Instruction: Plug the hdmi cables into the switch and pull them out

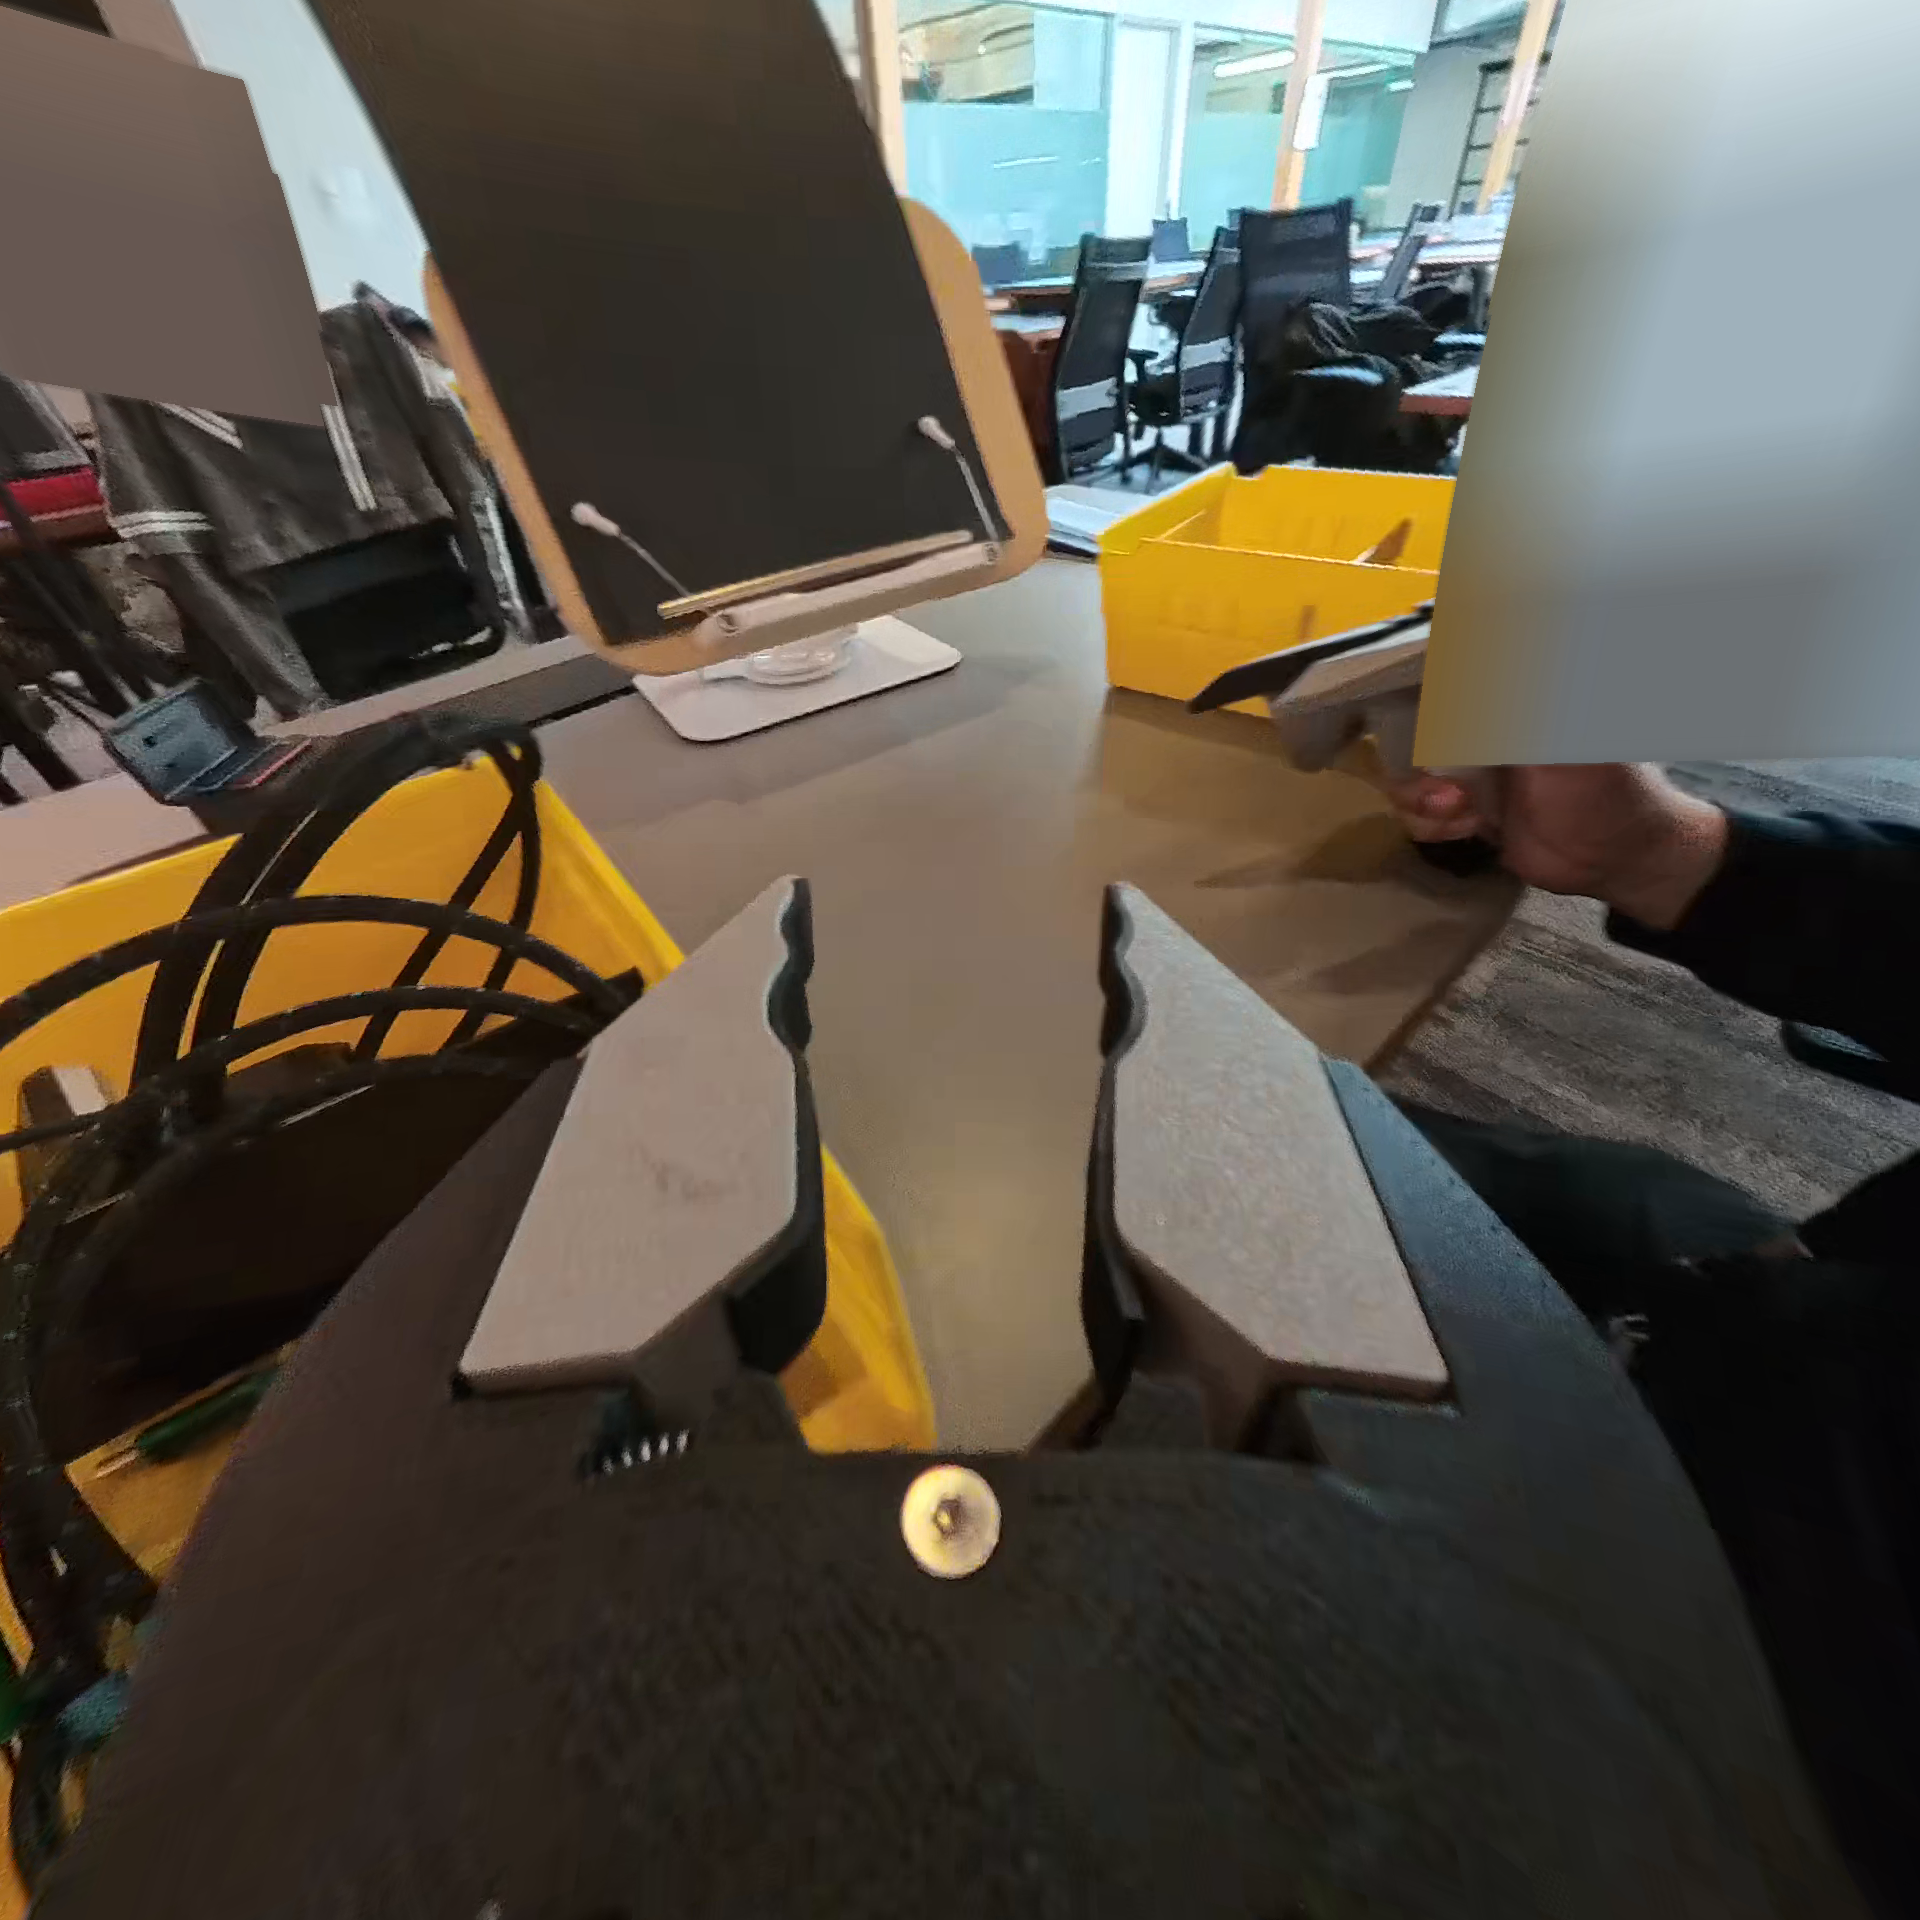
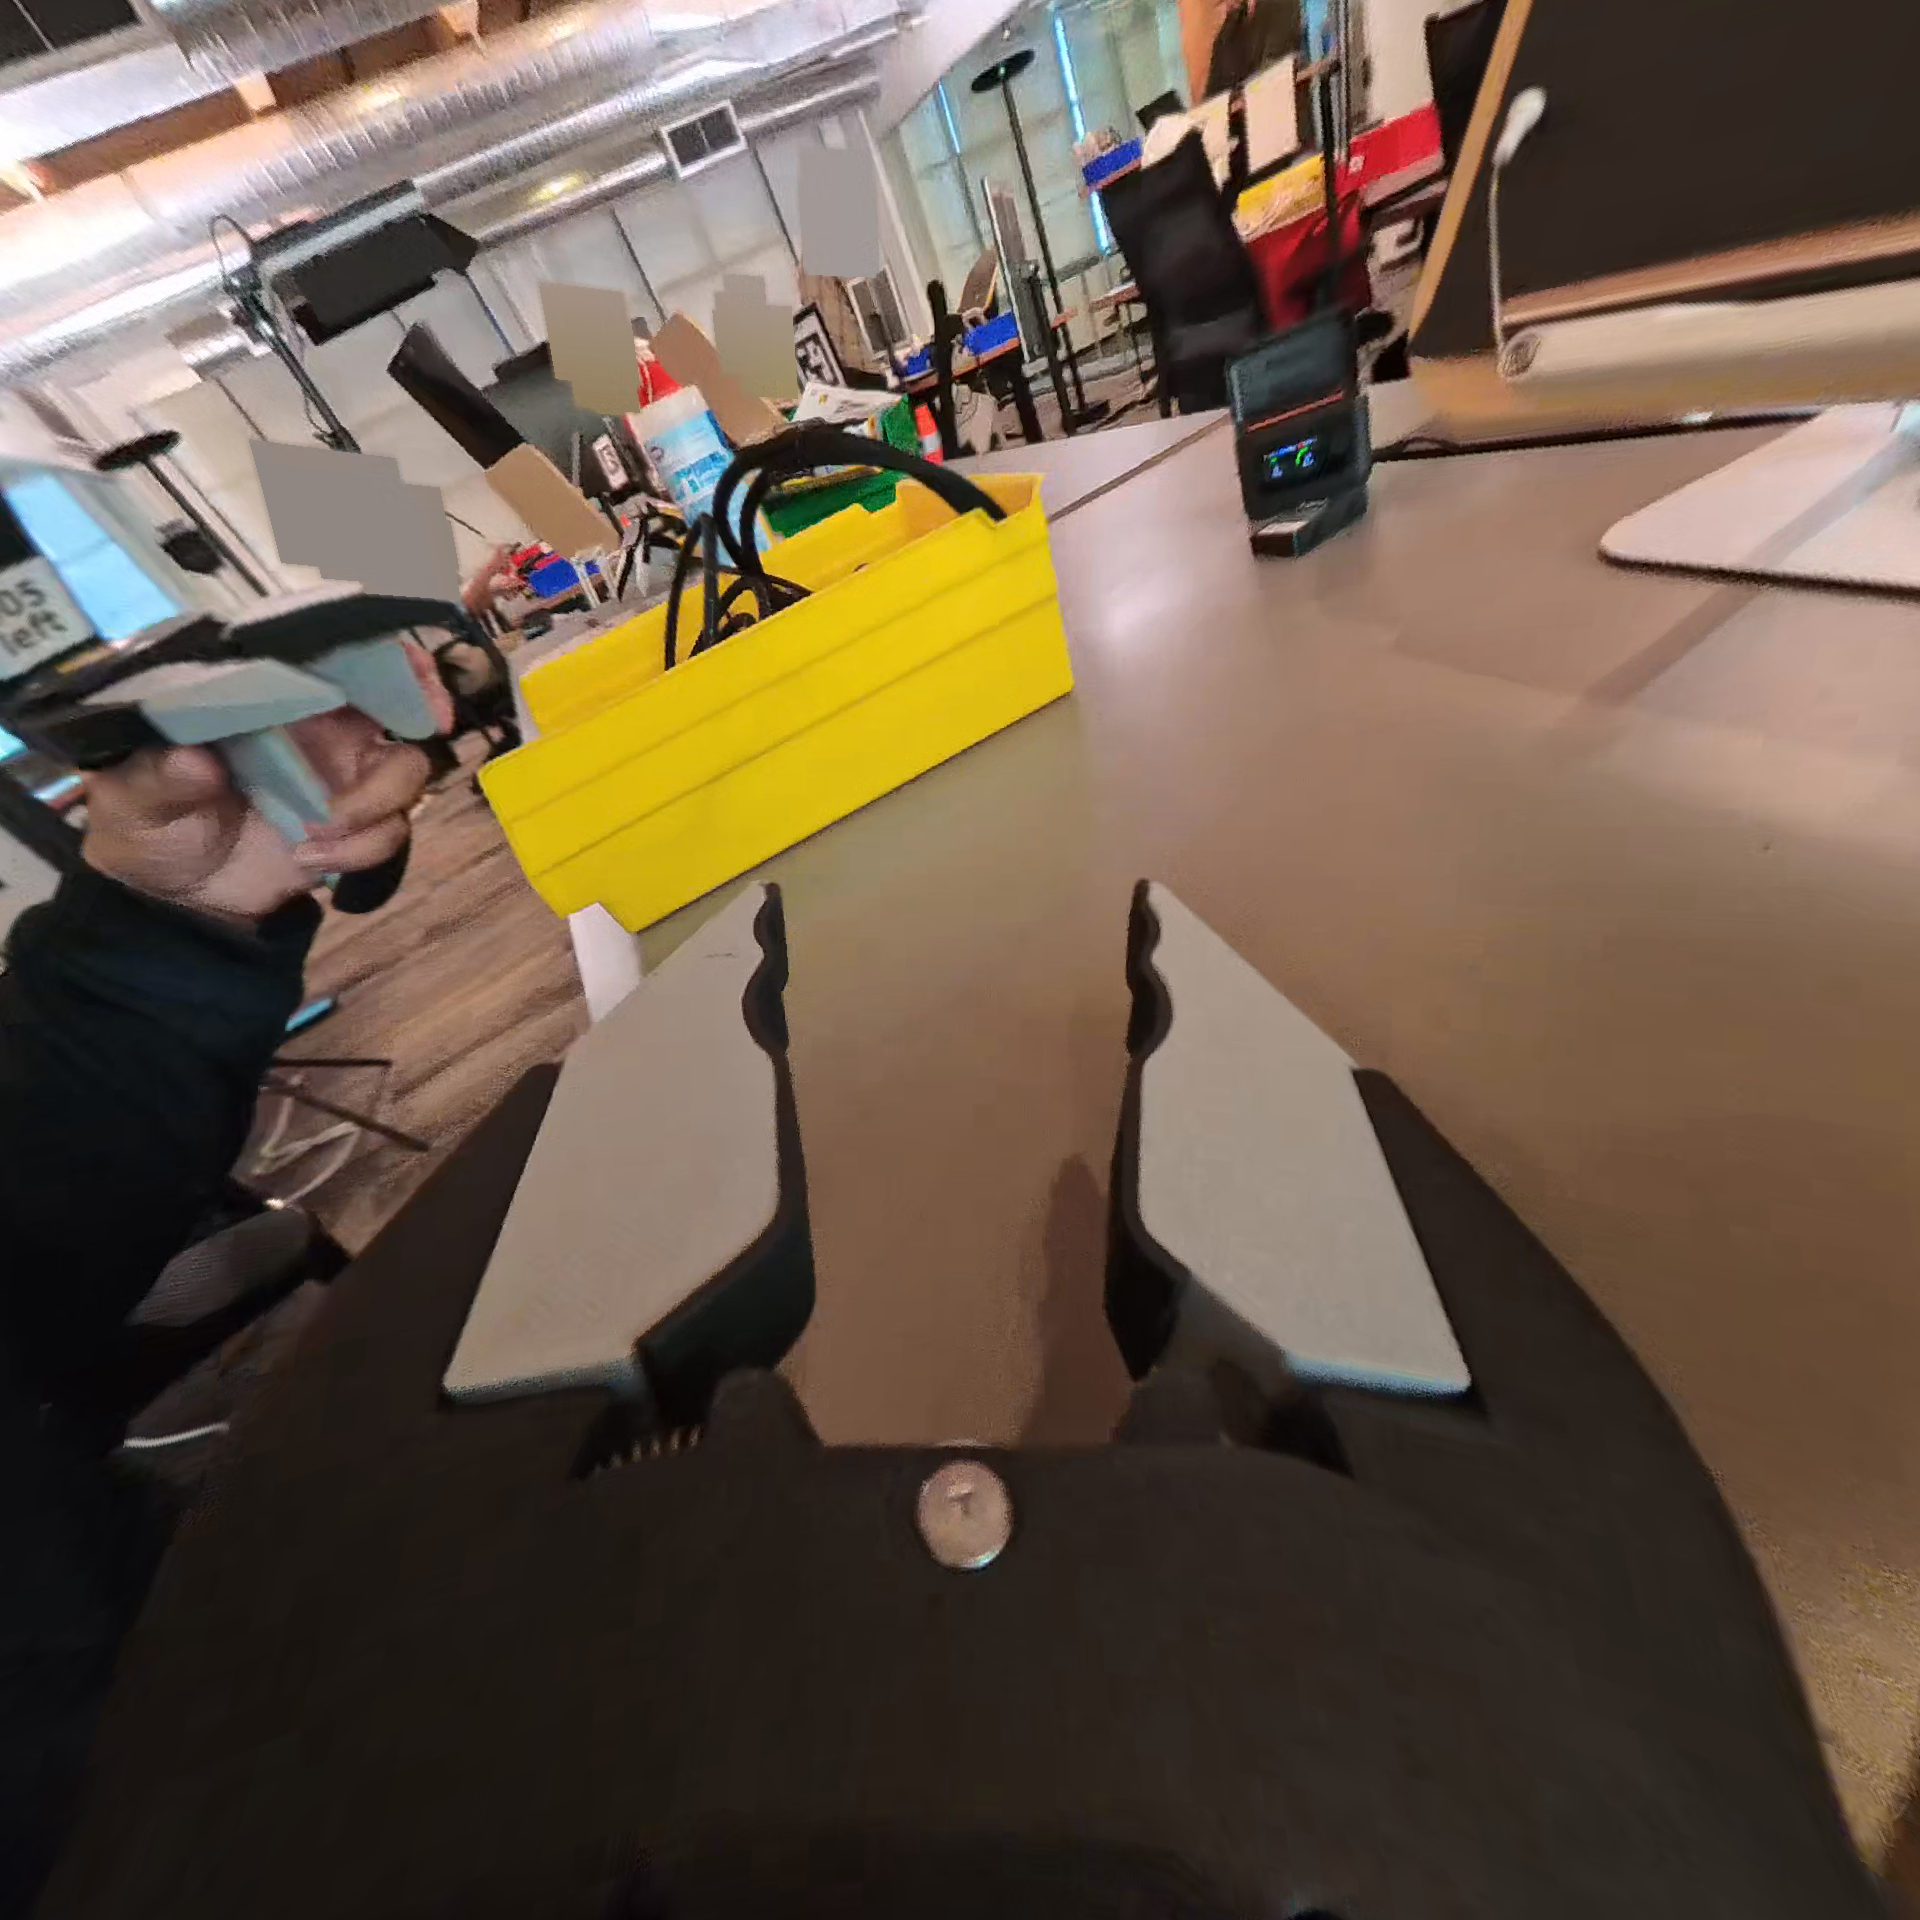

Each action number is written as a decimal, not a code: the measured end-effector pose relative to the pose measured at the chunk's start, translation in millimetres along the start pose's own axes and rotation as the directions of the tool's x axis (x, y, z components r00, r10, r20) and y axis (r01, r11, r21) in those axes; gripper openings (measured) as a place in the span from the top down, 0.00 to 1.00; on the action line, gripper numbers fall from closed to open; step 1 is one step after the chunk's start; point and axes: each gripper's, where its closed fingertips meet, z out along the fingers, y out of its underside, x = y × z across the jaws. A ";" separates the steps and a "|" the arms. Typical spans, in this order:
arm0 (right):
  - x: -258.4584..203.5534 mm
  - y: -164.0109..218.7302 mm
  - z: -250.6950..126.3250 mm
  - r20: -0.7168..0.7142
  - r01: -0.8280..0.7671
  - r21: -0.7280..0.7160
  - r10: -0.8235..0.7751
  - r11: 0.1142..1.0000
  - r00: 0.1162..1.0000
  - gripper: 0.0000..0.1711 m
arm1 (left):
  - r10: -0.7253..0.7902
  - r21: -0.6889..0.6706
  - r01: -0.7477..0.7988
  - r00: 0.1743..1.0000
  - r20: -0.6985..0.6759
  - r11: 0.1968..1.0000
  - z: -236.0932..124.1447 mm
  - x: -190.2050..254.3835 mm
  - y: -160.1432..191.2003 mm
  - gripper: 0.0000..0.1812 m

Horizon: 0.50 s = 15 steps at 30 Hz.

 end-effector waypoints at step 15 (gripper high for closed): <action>-7.5 12.0 3.5 -0.015 0.055 -0.079 -0.056 0.995 0.998 0.54 | 0.148 0.084 -0.154 0.986 0.072 0.984 -72.2 46.7 -56.7 0.69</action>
